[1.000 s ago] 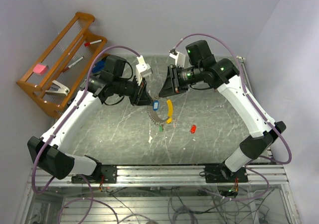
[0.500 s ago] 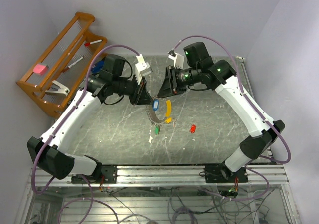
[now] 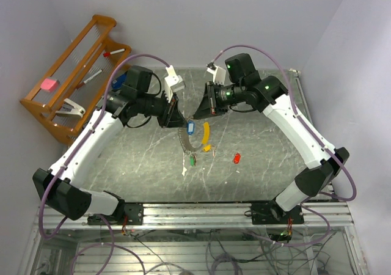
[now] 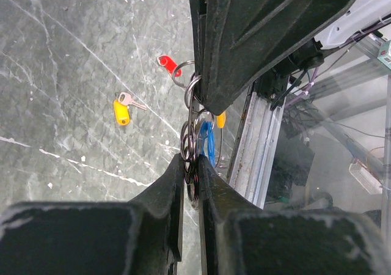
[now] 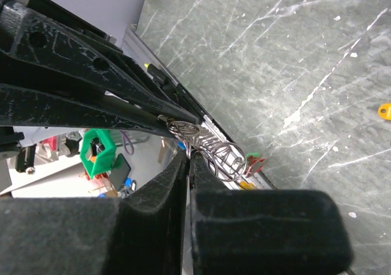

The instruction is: Put the keys on the keyring

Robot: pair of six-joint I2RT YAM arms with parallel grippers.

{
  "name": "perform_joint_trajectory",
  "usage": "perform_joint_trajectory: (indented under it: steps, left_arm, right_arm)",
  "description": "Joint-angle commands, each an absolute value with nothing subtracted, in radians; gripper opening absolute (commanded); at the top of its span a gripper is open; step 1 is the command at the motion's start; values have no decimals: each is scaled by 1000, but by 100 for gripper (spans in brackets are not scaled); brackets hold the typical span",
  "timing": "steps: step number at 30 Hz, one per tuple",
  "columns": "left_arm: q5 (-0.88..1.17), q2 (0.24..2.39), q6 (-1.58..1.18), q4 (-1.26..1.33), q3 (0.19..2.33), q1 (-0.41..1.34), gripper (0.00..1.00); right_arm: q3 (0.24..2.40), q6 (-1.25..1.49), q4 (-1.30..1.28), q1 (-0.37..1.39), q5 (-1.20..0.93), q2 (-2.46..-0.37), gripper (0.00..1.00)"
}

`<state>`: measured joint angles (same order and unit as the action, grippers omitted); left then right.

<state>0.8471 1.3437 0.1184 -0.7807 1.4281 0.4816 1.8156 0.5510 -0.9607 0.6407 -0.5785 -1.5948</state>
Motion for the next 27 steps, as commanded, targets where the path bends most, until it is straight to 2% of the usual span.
perform_joint_trajectory:
  steps: [1, 7, 11, 16, 21, 27]
  left_arm:
    - [882, 1329, 109, -761, 1476, 479, 7]
    - [845, 1319, 155, -792, 1474, 475, 7]
    - [816, 1322, 210, -836, 1488, 476, 7]
    - [793, 1356, 380, -957, 1551, 475, 7]
    - [760, 1387, 524, -1029, 1585, 475, 7]
    - [783, 1405, 553, -1035, 1597, 476, 7]
  right_arm:
    - [1786, 562, -917, 643, -542, -1568, 0]
    - [1816, 569, -911, 628, -593, -1563, 0]
    - [1776, 599, -886, 587, -706, -1543, 0]
    - [1773, 575, -957, 526, -820, -1540, 0]
    - [1642, 635, -899, 518, -992, -1498, 0]
    - [1531, 740, -801, 517, -1096, -1461, 0]
